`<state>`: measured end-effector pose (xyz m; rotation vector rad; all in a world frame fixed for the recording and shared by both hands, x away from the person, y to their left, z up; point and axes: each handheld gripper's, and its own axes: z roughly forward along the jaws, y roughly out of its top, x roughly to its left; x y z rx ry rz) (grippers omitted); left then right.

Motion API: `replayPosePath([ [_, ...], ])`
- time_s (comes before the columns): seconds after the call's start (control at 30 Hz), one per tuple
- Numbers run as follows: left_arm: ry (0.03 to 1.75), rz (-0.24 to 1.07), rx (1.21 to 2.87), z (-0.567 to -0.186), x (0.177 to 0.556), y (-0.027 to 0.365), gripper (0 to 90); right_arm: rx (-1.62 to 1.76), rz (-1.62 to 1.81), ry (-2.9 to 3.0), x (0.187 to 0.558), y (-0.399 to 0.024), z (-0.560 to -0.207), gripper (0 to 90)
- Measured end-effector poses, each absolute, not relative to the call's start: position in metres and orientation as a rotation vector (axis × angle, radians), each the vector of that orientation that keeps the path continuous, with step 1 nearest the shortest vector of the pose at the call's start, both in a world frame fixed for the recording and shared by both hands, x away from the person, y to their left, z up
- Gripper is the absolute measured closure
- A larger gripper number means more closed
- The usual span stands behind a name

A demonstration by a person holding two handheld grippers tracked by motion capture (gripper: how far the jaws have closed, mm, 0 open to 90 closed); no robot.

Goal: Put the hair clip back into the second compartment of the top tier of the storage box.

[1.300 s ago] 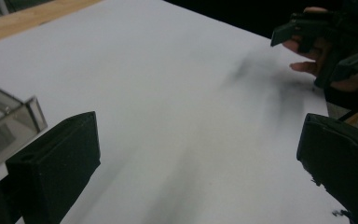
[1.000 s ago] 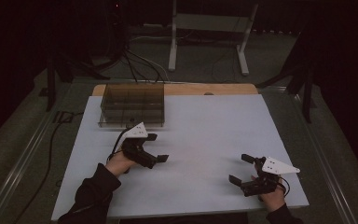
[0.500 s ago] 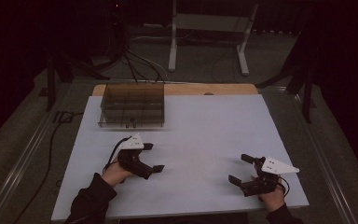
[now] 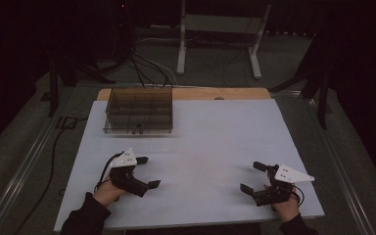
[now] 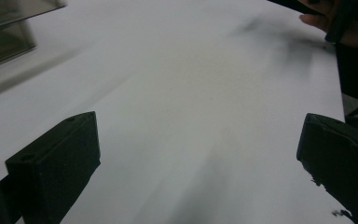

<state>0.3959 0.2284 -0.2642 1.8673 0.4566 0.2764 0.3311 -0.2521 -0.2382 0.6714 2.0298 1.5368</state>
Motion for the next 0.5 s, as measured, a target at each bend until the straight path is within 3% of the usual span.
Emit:
replayPosePath([
  [0.5,0.559,0.34,1.823,-0.284,0.391,0.26,0.5,0.669,1.535,2.034,0.331,-0.252,-0.238,0.0],
])
